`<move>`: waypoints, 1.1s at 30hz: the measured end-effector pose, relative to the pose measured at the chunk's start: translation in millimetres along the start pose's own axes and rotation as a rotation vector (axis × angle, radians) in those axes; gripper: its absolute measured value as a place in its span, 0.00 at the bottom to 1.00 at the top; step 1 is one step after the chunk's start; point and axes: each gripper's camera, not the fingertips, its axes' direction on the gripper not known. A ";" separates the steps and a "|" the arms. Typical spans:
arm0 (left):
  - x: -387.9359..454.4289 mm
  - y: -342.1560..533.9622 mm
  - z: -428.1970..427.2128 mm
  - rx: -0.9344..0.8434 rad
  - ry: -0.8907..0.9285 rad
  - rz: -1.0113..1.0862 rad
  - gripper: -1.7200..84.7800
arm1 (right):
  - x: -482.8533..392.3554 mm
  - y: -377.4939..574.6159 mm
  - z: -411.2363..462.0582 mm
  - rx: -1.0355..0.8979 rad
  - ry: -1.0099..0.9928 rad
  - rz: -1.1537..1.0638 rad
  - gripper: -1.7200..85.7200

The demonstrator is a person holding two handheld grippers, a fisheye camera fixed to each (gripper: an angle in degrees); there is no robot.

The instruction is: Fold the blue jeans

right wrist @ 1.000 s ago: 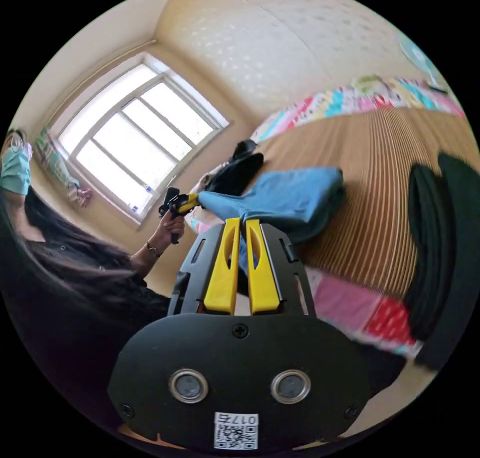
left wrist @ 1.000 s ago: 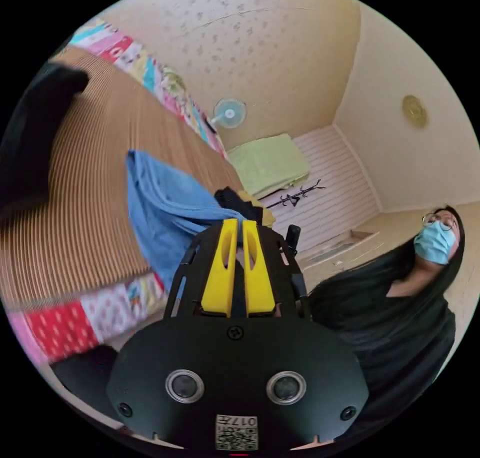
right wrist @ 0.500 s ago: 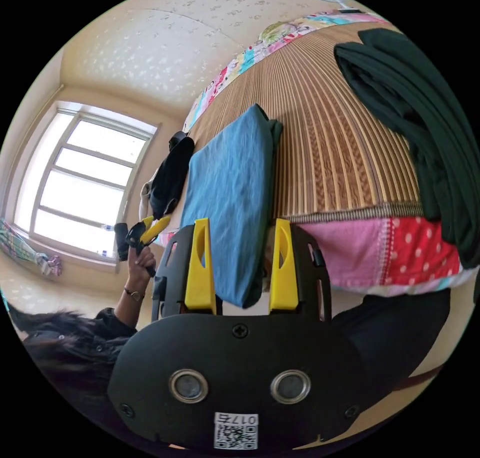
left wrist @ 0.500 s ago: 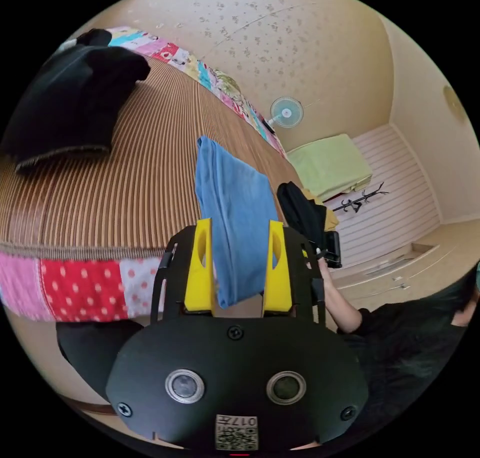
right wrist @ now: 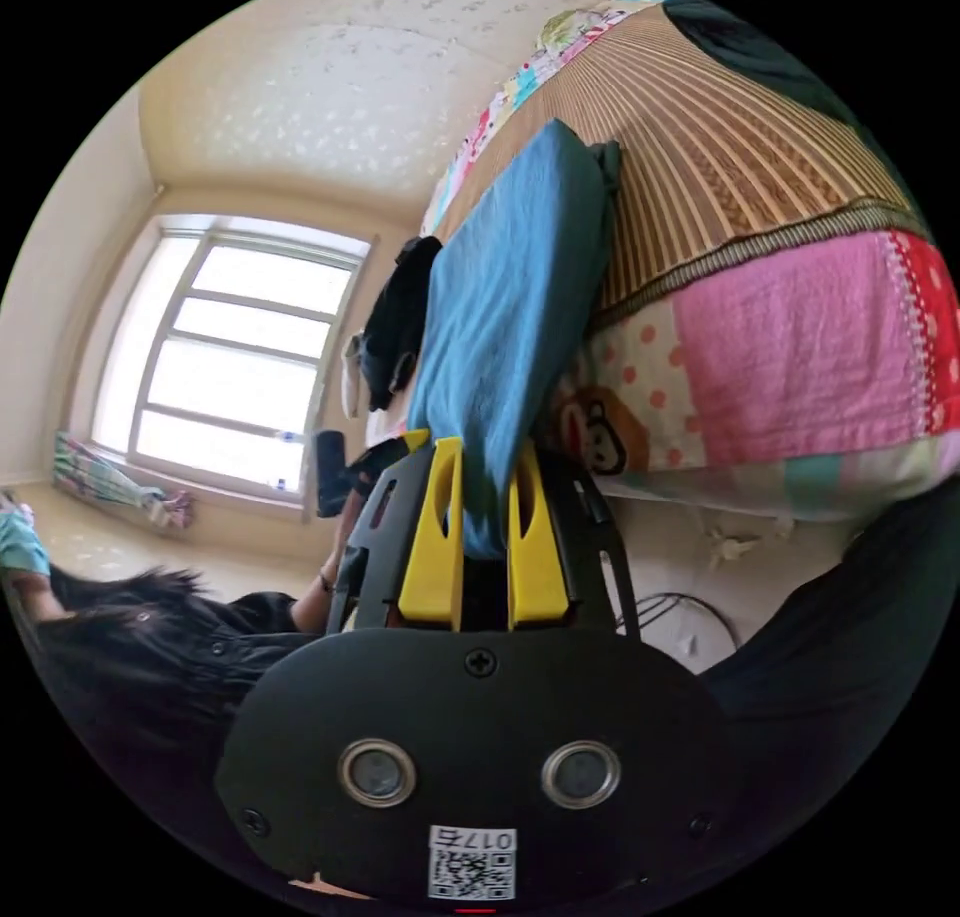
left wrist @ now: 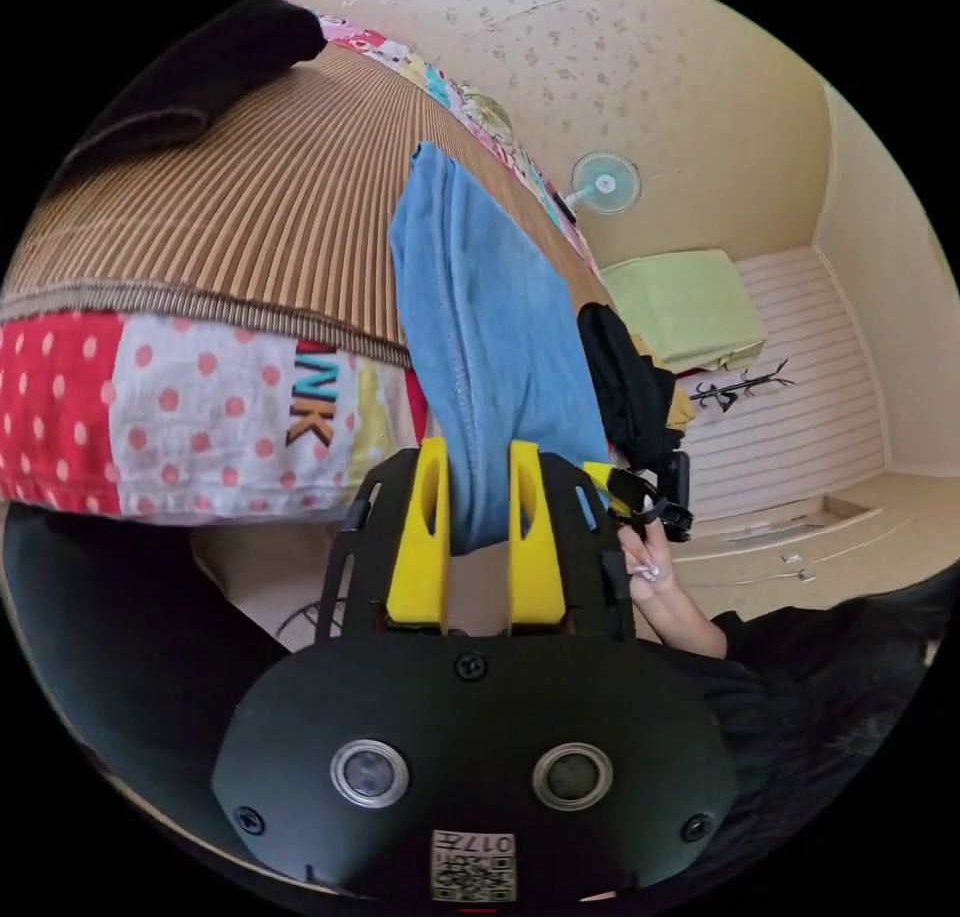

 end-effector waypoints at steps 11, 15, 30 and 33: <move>41.4 25.4 -162.7 0.115 0.426 0.062 0.09 | -168.5 5.4 -72.8 -0.108 -0.210 -0.416 0.08; 31.6 14.6 -211.9 0.222 0.431 0.011 0.09 | -200.9 -28.1 -50.9 -0.130 -0.299 -0.459 0.08; 51.6 -146.8 -486.1 0.614 -0.020 0.126 0.11 | -377.9 -193.1 117.5 0.096 -0.371 -0.487 0.09; -12.3 -129.3 -454.2 0.580 -0.159 -0.061 0.12 | -301.2 -174.3 187.0 -0.018 -0.152 -0.250 0.09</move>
